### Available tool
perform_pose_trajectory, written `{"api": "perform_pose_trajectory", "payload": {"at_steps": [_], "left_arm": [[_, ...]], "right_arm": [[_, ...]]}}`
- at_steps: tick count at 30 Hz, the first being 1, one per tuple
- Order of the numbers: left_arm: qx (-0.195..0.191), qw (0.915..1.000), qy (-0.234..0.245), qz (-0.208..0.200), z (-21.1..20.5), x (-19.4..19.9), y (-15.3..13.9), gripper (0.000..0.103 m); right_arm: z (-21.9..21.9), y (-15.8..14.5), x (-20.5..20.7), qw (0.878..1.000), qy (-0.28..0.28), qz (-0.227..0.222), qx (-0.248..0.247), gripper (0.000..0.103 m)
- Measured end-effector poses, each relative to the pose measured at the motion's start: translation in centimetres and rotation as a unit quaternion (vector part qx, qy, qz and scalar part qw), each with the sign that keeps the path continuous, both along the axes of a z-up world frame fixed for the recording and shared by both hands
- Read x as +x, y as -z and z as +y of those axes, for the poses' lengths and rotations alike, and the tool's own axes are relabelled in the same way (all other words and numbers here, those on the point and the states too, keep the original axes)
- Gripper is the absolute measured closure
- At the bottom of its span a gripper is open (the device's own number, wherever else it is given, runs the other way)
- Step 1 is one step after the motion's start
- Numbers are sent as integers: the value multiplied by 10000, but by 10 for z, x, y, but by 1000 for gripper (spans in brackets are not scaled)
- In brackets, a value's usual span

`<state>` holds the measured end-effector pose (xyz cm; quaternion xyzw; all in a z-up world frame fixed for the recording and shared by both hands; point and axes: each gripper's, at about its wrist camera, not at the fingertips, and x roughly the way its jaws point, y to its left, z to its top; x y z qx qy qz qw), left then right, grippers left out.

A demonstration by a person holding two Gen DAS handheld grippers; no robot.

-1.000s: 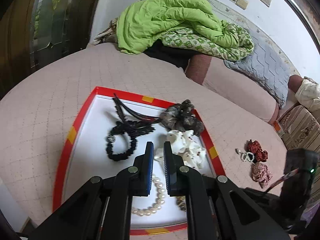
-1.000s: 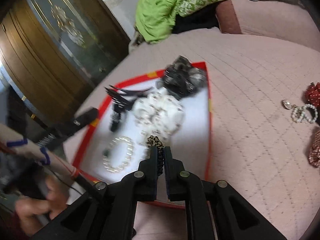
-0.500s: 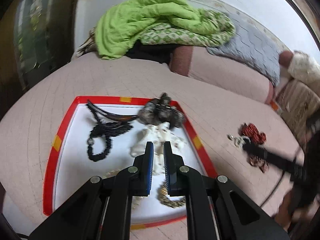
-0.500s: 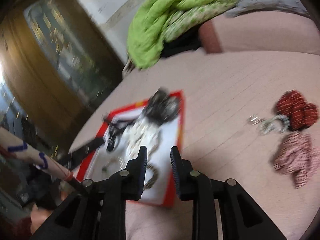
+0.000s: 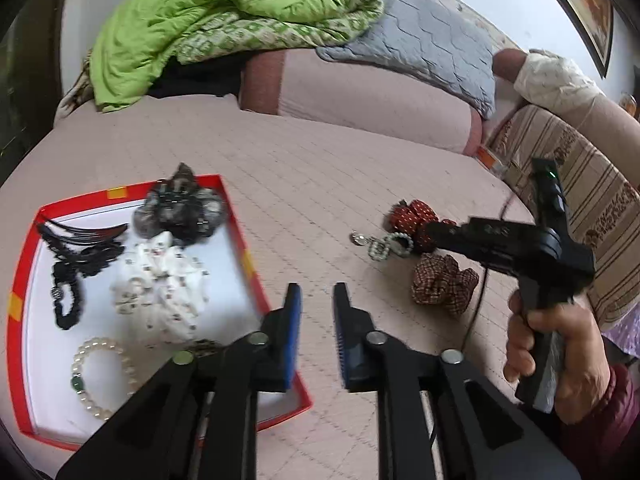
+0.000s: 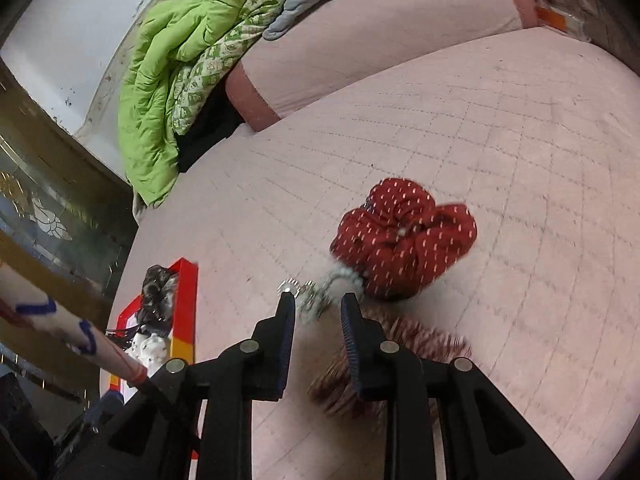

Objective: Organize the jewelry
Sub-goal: 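Move both open tools back to the jade-bead bracelet beside the red scrunchie, then grasp the pearl charm with the left tool while the right tool grasps the jade-bead strand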

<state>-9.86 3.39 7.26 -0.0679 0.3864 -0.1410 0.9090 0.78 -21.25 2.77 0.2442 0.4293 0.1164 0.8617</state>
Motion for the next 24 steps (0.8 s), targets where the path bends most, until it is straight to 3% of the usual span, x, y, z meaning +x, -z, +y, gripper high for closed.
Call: {"api": "perform_pose_trajectory", "payload": {"at_steps": [1, 9, 11, 13, 24], "left_arm": [[15, 10000, 33, 11, -4, 2, 1, 77], [1, 9997, 138, 187, -16, 16, 12, 77], [-13, 9996, 146, 249, -18, 20, 15, 77], [-18, 9994, 166, 292, -20, 22, 17, 77], [78, 9986, 221, 470, -32, 32, 26, 77]], "right_arm": [[-1, 2, 6, 10000, -58, 47, 33, 77], [-10, 34, 31, 9974, -70, 612, 383, 79], [-5, 36, 37, 9978, -124, 585, 272, 81], [4, 37, 43, 9978, -204, 623, -52, 97], [18, 36, 52, 9941, -397, 550, -844, 97]]}}
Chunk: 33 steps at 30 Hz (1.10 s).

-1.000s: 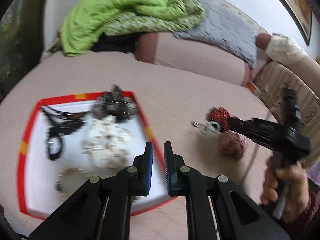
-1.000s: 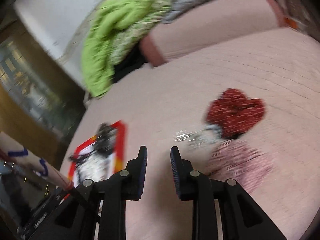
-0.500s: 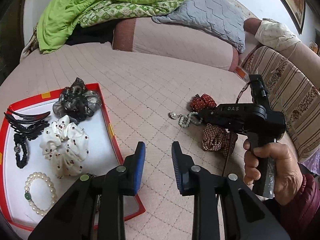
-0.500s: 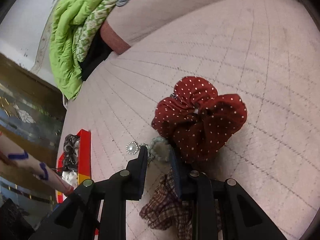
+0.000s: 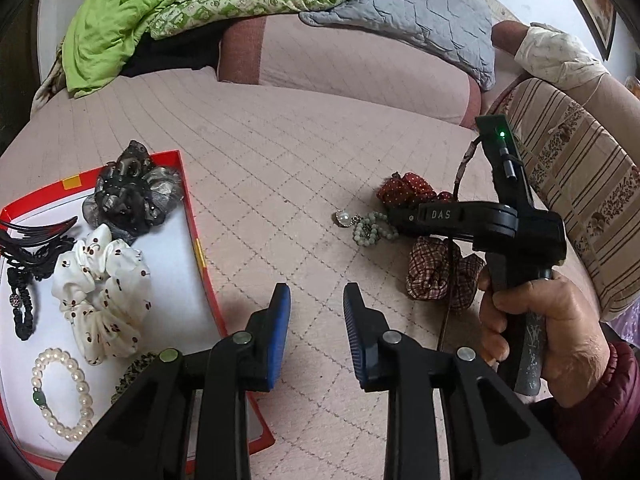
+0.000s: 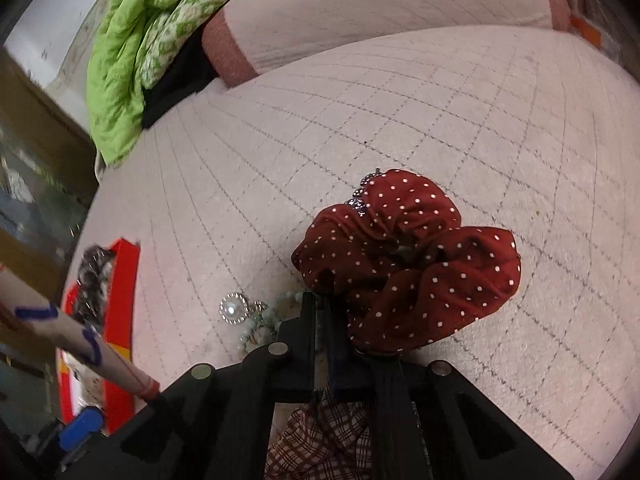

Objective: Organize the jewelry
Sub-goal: 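Grasp the pearl charm with the left tool while the right tool grasps the jade-bead strand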

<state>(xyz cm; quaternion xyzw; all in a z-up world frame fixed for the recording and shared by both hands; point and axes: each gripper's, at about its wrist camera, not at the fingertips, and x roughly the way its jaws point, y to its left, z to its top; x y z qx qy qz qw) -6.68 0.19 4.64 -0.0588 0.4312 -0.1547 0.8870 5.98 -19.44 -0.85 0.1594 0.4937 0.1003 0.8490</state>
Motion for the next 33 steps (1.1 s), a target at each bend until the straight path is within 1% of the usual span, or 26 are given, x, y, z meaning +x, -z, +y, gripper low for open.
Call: {"api": "perform_pose_trajectory", "payload": {"at_steps": [2, 4, 5, 8, 9, 11, 12, 14, 16, 19, 20, 22, 23, 25, 27, 28, 30, 33], "left_arm": [[-9, 10000, -7, 51, -1, 2, 1, 77], [27, 9999, -12, 103, -3, 5, 3, 76], [26, 9999, -7, 123, -4, 7, 3, 76], [-62, 9997, -47, 238, -4, 15, 5, 76], [-106, 9995, -70, 275, -4, 18, 5, 76], [-235, 9988, -132, 402, 0, 25, 5, 76], [-305, 9983, -162, 473, 2, 29, 6, 76], [-472, 9966, -250, 630, 6, 38, 6, 76], [-549, 9952, -289, 754, 6, 46, 7, 76], [-462, 9952, -206, 834, -2, 56, 7, 76], [-432, 9954, -169, 843, -6, 57, 6, 76], [-340, 9957, -70, 864, -14, 64, 5, 76], [-292, 9959, -55, 851, -17, 66, 4, 76], [-233, 9958, 42, 884, -26, 75, 5, 72], [-297, 9947, 140, 977, -36, 87, 10, 72], [-321, 9934, 136, 1089, -42, 96, 16, 72], [-375, 9922, 137, 1181, -49, 108, 24, 72], [-276, 9918, 174, 1232, -61, 121, 33, 72]], "right_arm": [[3, -2, -2, 9998, -94, 6, -150, 97], [12, -1, -3, 9986, -259, -4, -467, 97], [17, -1, -3, 9972, -332, -37, -664, 97], [38, -1, -2, 9876, -603, -182, -1439, 98], [40, 0, -2, 9858, -644, -213, -1535, 98], [39, 0, -1, 9858, -691, -211, -1517, 98], [36, -1, 0, 9866, -716, -218, -1453, 99], [27, -4, -1, 9909, -627, -243, -1165, 99], [13, -13, -3, 9961, -429, -356, -678, 99], [-8, -38, -13, 9961, -228, -855, 49, 99], [-16, -48, -20, 9933, -166, -1098, 324, 99], [-25, -62, -30, 9869, -87, -1464, 677, 99], [-27, -68, -35, 9839, -41, -1607, 777, 99], [-36, -77, -41, 9766, 95, -1879, 1043, 99], [-39, -82, -44, 9719, 189, -1976, 1261, 99], [-40, -82, -45, 9711, 227, -1994, 1292, 99], [-40, -80, -43, 9716, 262, -1940, 1326, 99], [-46, -75, -39, 9712, 379, -1846, 1456, 99]]}}
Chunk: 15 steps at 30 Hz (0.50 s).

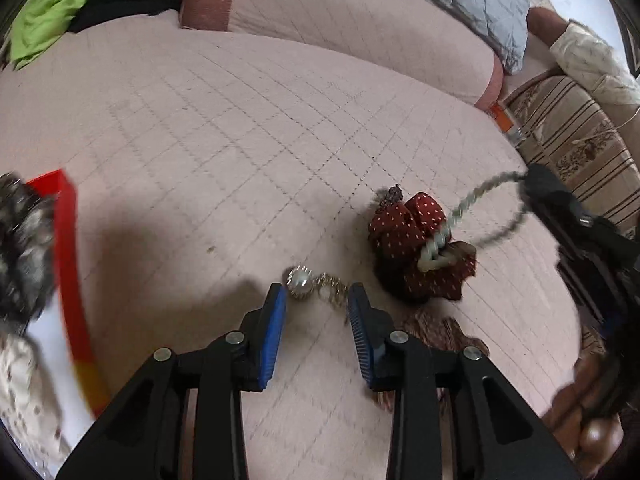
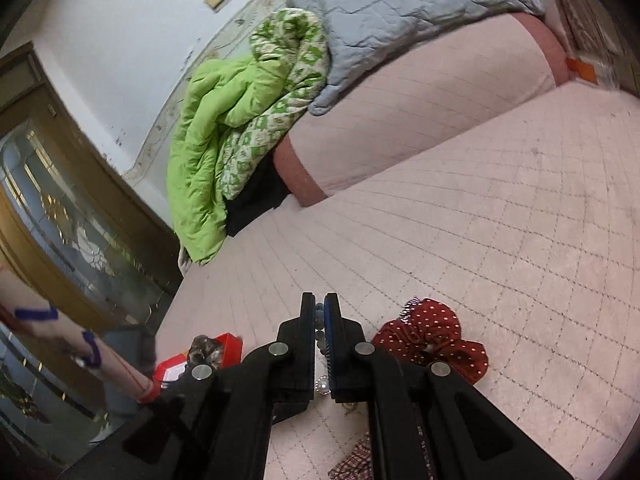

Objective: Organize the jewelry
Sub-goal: 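Grasp the pearl charm with the left tool while the right tool grasps the jade-bead strand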

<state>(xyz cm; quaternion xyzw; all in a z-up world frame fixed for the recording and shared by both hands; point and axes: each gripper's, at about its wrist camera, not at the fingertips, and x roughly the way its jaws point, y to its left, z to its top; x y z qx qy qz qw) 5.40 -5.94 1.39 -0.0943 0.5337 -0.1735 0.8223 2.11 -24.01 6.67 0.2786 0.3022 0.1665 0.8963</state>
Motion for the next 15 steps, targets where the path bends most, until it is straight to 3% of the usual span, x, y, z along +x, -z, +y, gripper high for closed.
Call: {"api": "perform_pose_trajectory", "payload": {"at_steps": [6, 12, 14, 15], "left_arm": [[256, 9996, -110, -3, -11, 15, 18, 72], [617, 9972, 14, -430, -21, 7, 22, 72], [660, 9964, 16, -540, -21, 5, 23, 76], [726, 9956, -6, -598, -20, 5, 24, 85]], "right_arm": [[-10, -1, -1, 10000, 5, -14, 50, 98], [-9, 0, 1, 10000, -40, 17, 38, 98], [-9, 1, 2, 9999, -59, 26, 77, 98], [-9, 1, 2, 10000, -58, 19, 68, 98]]}}
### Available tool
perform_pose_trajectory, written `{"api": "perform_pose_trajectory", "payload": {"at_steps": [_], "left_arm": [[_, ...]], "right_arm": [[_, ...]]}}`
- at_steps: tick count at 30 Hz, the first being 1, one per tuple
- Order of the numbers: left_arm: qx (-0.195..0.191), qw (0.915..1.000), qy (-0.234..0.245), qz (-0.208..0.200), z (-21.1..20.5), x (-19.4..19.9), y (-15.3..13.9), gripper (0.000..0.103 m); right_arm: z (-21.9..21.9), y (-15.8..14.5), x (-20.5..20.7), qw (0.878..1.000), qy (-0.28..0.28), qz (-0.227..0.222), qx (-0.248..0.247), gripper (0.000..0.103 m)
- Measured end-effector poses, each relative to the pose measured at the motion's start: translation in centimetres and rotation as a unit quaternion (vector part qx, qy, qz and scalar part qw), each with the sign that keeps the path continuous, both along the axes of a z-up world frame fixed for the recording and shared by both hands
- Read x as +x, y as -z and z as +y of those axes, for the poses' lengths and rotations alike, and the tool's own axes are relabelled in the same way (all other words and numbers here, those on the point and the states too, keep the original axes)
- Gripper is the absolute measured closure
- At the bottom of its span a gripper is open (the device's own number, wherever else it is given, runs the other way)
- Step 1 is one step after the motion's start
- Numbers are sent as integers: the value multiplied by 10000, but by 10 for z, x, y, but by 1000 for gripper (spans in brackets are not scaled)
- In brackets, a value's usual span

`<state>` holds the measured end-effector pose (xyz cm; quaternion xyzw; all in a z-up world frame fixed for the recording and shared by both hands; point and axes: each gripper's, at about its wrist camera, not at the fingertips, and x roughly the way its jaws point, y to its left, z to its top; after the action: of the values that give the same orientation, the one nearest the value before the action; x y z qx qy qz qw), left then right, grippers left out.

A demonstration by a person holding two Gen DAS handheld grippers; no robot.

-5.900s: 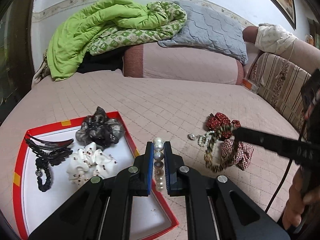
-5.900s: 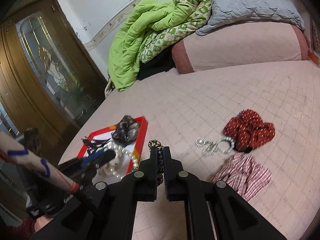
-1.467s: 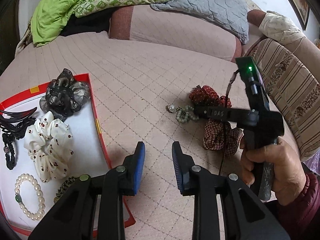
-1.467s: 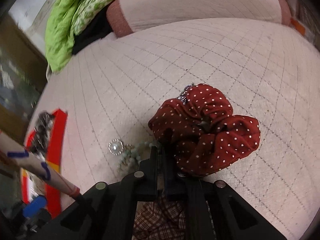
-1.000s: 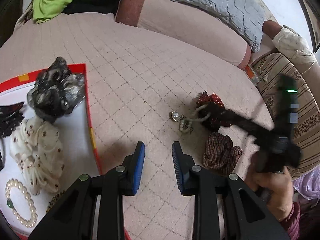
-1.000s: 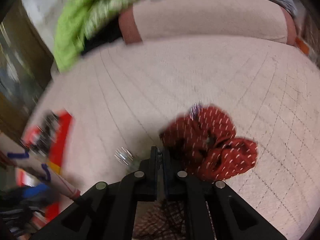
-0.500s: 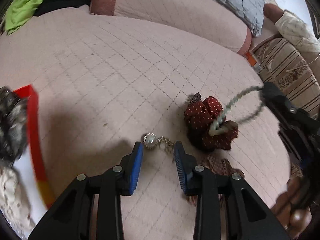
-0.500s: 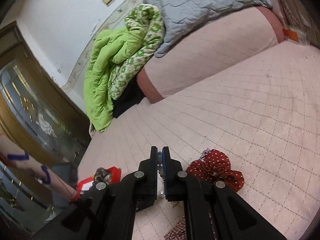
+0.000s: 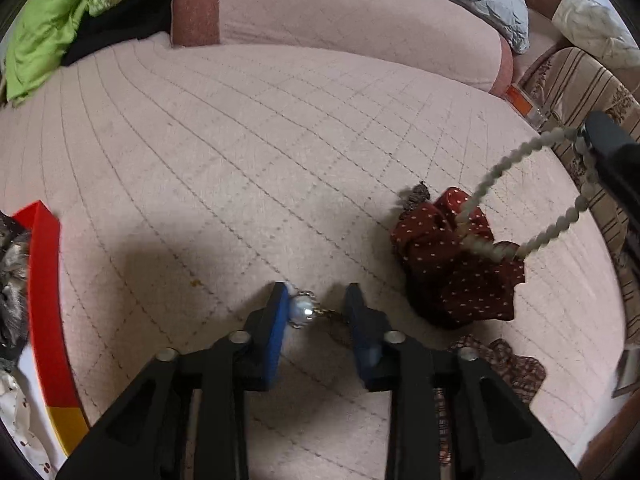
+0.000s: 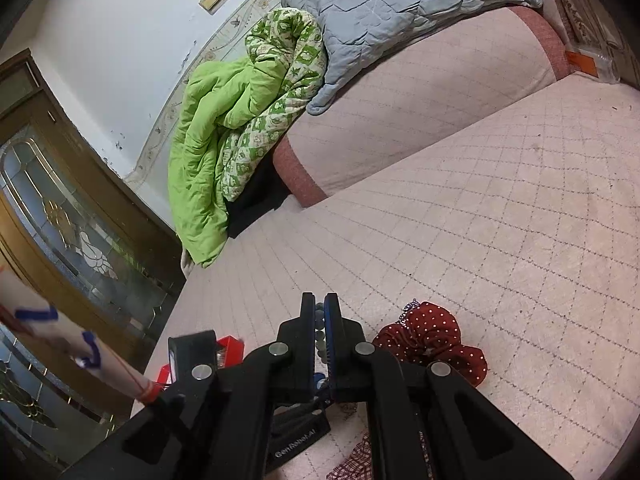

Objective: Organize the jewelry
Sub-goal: 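Grasp the pearl charm with the left tool while the right tool grasps the jade-bead strand, then carry the jade-bead bracelet held by both tools over to the tray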

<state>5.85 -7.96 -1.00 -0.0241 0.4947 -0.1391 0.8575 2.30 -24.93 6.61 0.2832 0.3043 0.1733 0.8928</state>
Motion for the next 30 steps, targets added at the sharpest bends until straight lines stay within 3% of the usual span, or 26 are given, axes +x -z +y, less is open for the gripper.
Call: {"api": "perform_pose_trajectory", "payload": {"at_steps": [4, 18, 30], "left_arm": [[-204, 9996, -92, -154, 12, -6, 0, 90], [-41, 9989, -12, -477, 13, -44, -11, 90], [-417, 9970, -68, -646, 26, -73, -35, 90]], "right_arm": [[-1, -1, -1, 10000, 26, -22, -25, 98], [5, -1, 1, 9999, -39, -17, -141, 98], [17, 1, 4, 9991, -164, 36, -383, 98]]}}
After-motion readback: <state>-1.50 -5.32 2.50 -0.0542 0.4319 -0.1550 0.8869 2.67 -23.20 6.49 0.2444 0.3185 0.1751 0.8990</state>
